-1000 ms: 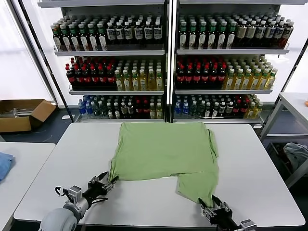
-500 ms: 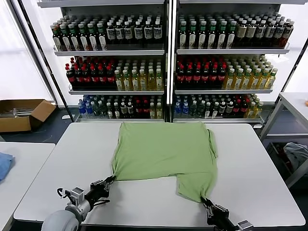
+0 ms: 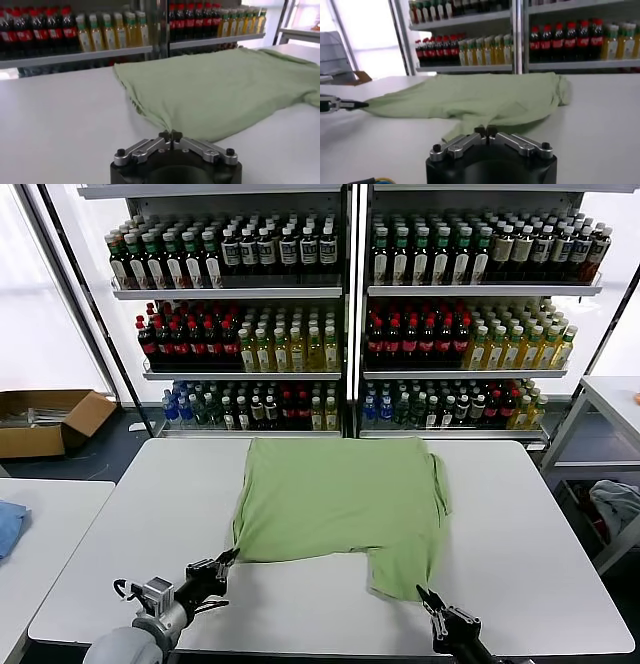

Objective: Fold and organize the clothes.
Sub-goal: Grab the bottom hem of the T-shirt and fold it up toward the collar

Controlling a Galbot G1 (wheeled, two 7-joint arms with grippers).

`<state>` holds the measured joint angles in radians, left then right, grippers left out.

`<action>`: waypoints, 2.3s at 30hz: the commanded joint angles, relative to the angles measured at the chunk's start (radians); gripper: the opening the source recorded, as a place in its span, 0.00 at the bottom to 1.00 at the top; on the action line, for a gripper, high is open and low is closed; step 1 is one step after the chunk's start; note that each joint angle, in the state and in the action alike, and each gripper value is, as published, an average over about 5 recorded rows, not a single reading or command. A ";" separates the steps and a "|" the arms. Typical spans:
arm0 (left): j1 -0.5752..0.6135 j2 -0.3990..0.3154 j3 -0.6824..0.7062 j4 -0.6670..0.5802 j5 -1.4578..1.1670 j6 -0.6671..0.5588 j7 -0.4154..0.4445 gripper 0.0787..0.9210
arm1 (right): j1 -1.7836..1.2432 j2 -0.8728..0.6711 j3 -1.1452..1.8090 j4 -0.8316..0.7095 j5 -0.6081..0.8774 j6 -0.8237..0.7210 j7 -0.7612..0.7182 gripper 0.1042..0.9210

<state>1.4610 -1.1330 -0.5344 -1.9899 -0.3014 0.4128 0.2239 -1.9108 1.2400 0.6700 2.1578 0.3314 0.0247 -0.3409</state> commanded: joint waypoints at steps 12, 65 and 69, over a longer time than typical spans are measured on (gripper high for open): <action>0.335 -0.055 -0.114 -0.312 0.103 0.013 0.004 0.01 | -0.319 0.016 0.109 0.111 0.046 0.264 -0.092 0.00; -0.321 -0.022 0.016 0.263 -0.043 0.085 -0.061 0.35 | 0.613 -0.146 -0.214 -0.295 0.004 -0.286 0.362 0.46; -0.239 -0.015 -0.005 0.183 -0.040 0.083 -0.063 0.50 | 0.472 -0.139 -0.170 -0.204 -0.019 -0.310 0.382 0.60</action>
<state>1.1726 -1.1595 -0.5194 -1.7690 -0.3574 0.4950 0.1633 -1.2588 1.1037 0.4477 1.8100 0.3692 -0.1934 -0.0163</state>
